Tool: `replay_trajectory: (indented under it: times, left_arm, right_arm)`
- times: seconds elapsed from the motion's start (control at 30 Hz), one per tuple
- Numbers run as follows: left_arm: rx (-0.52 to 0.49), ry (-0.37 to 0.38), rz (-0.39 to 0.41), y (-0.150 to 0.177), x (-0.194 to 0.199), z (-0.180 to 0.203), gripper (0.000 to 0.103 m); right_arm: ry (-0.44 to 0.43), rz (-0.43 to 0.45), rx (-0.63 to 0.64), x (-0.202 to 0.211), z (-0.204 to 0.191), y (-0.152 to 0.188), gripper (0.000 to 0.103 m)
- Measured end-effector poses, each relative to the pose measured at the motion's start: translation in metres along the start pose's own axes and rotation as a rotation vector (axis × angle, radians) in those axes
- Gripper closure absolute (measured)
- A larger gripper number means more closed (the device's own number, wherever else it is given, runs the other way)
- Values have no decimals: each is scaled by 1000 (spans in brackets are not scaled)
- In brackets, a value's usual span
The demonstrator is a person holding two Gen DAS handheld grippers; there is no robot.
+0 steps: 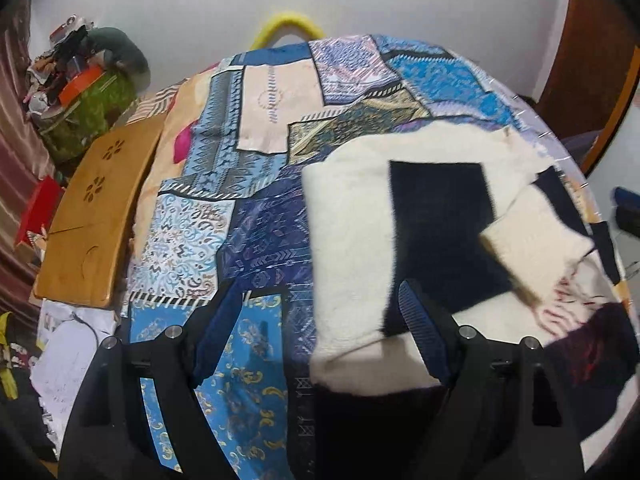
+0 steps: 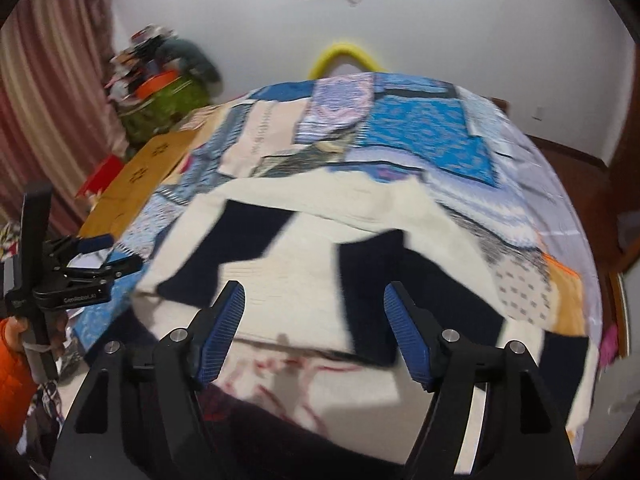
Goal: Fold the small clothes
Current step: 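Grasp the ribbed cream cuff of the other sleeve with the right gripper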
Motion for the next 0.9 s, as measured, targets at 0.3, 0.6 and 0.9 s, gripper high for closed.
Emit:
replay_trajectory:
  times: [0.3, 0.6, 0.9]
  left_arm:
    - [13, 24, -2, 9, 6, -9, 23]
    - [22, 24, -6, 15, 6, -16, 22]
    - [-23, 17, -15, 18, 1, -5, 23]
  right_arm:
    - [-45, -133, 99, -54, -45, 2, 34]
    - [-22, -221, 65, -92, -50, 7, 34]
    - [14, -234, 85, -101, -49, 9, 45]
Point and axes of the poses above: each gripper's, at about its wrist camera, not at the fingertips, and x roughly against the way its jaws point, z to its right, y to its underside, the point moved 1 cm from there along -x, roughly the way its jaws point, and after that the axes turned 2 degrees about -x, right-handed, at the moved point
